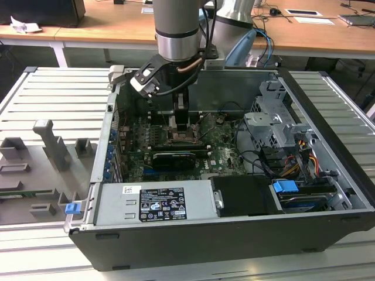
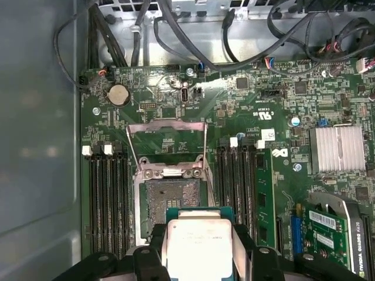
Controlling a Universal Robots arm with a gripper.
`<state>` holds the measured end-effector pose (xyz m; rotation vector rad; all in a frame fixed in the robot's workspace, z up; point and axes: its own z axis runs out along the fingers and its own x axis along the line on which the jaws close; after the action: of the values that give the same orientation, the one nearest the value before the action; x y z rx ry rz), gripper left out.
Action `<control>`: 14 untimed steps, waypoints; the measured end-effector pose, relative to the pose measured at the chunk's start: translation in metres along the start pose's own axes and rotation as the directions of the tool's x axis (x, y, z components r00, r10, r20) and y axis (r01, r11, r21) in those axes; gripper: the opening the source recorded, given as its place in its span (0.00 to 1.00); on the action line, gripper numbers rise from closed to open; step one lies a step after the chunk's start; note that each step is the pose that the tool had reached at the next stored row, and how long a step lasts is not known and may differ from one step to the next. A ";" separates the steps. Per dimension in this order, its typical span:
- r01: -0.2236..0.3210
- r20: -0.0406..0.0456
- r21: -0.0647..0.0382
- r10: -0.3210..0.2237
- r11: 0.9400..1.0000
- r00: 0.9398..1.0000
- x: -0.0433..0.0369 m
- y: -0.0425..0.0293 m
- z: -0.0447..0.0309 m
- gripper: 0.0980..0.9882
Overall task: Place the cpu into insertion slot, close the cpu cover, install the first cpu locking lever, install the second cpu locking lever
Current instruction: 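Place the cpu into insertion slot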
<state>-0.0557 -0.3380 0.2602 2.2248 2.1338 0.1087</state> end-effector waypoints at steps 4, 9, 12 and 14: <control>0.022 -0.002 0.000 -0.022 1.000 1.000 0.0000 0.0011 0.0031 0.49; 0.024 -0.002 0.000 -0.024 1.000 1.000 0.0000 0.0006 0.0078 0.49; 0.032 -0.003 0.000 -0.032 0.999 0.999 0.0002 0.0005 0.0189 0.49; 0.032 -0.003 0.000 -0.032 0.999 0.999 0.0005 0.0004 0.0227 0.49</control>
<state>-0.0532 -0.3374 0.2376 2.1907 2.1701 0.1105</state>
